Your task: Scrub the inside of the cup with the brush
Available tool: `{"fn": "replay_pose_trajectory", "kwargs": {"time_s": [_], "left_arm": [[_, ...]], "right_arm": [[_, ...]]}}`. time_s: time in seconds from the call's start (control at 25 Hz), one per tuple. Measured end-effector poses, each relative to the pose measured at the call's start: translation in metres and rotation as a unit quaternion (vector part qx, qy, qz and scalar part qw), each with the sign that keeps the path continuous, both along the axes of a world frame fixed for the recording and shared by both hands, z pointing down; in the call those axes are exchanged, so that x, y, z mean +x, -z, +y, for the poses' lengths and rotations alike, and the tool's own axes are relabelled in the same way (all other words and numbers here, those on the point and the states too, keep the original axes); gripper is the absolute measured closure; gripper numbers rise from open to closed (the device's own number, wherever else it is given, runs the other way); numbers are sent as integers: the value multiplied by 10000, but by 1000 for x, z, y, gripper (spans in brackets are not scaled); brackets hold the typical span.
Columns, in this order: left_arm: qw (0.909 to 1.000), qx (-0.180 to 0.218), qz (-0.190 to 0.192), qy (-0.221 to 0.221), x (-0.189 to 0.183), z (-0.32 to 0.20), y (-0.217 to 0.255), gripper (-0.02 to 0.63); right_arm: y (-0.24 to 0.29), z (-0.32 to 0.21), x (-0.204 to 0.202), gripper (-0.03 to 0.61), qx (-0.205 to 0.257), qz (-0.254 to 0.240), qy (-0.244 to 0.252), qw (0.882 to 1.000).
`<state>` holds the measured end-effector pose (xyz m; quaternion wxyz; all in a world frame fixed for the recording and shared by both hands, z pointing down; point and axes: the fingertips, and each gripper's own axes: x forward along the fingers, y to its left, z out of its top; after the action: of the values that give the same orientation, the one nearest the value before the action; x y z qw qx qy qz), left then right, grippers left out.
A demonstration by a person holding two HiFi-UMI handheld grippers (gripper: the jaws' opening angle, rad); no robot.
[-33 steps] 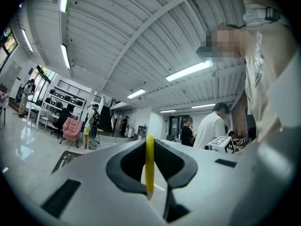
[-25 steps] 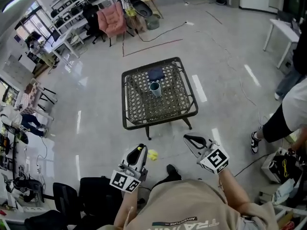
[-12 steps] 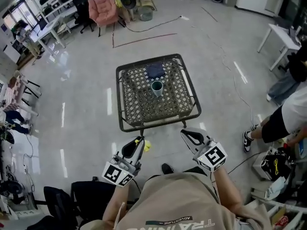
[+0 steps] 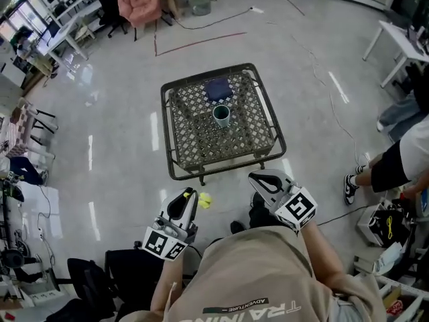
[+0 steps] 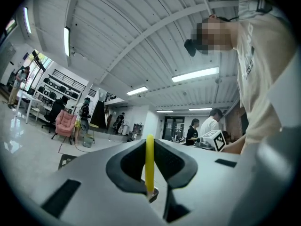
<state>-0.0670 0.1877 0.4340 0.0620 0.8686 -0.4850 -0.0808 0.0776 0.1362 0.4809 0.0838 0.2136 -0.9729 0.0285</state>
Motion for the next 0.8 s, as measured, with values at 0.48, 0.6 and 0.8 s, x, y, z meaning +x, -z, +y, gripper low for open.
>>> {"fn": "replay_pose_trajectory", "kwargs": {"time_s": [0.48,0.6,0.8], "left_arm": [[9977,57,-100,661,-15,-67,35,560],[9973,136,-135,705,1,-90,35,560],[9959,95,-621,645,9,-102,29,558]], "right_arm": [[17,-73,-34,561,201,-118,890,9958],[3,-86,-24,561,-18,-143,1094,9939],[-4,-92,-17,561,144,4,1193,9928]]}}
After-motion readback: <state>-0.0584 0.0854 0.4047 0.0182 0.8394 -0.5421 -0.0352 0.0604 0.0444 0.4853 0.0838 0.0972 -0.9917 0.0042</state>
